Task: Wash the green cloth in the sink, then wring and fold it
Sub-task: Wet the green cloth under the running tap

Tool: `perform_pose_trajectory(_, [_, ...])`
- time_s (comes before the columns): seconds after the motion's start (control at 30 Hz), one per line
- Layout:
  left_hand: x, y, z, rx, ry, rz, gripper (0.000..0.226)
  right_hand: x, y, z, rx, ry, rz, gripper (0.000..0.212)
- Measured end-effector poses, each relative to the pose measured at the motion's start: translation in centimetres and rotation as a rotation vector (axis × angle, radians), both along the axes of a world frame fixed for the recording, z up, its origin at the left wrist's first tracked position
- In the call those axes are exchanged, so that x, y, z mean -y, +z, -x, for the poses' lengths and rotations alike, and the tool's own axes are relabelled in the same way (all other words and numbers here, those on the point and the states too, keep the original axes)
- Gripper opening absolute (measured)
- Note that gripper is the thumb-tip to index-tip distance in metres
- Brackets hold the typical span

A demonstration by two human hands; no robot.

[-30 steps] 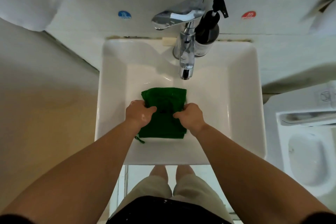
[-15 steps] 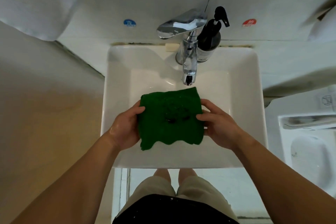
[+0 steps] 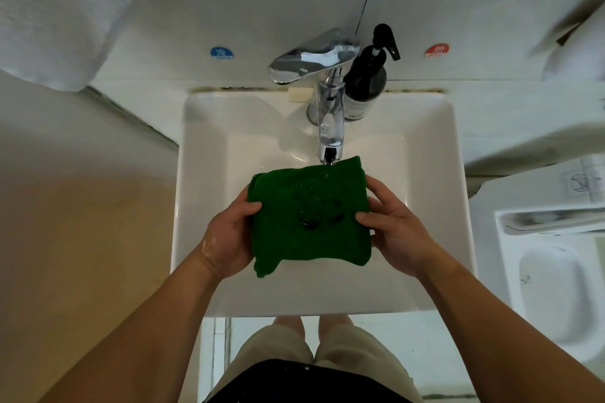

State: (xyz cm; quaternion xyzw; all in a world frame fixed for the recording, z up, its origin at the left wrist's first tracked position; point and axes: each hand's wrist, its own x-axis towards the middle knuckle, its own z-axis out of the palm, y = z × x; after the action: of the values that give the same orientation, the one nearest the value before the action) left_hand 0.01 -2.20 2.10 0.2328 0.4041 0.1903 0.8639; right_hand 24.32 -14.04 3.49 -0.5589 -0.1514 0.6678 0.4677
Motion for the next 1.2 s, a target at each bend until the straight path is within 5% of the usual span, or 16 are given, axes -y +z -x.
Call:
perform_pose_trajectory(0.43, [0.8,0.4,-3.1,-0.022,0.010,0.200,0.045,-0.5,1.4,-0.2,0.317,0.024,0.001,0.060])
perform_pose_trajectory(0.8, [1.3,0.9,-4.5,-0.064,0.190,0.423,0.044,-1.7,1.3,0.6,0.308,-0.028,0.041,0.056])
perform_pose_trajectory(1.0, [1.3,0.5,-6.1,-0.150,0.159,0.393,0.049,-3.3,2.0,1.3,0.589,0.166,0.100,0.050])
perform_pose_trajectory(1.2, [2.8,1.2,-8.5,0.077,-0.004,0.429,0.066,-1.4,3.2,0.8,0.835,0.340,0.124,0.044])
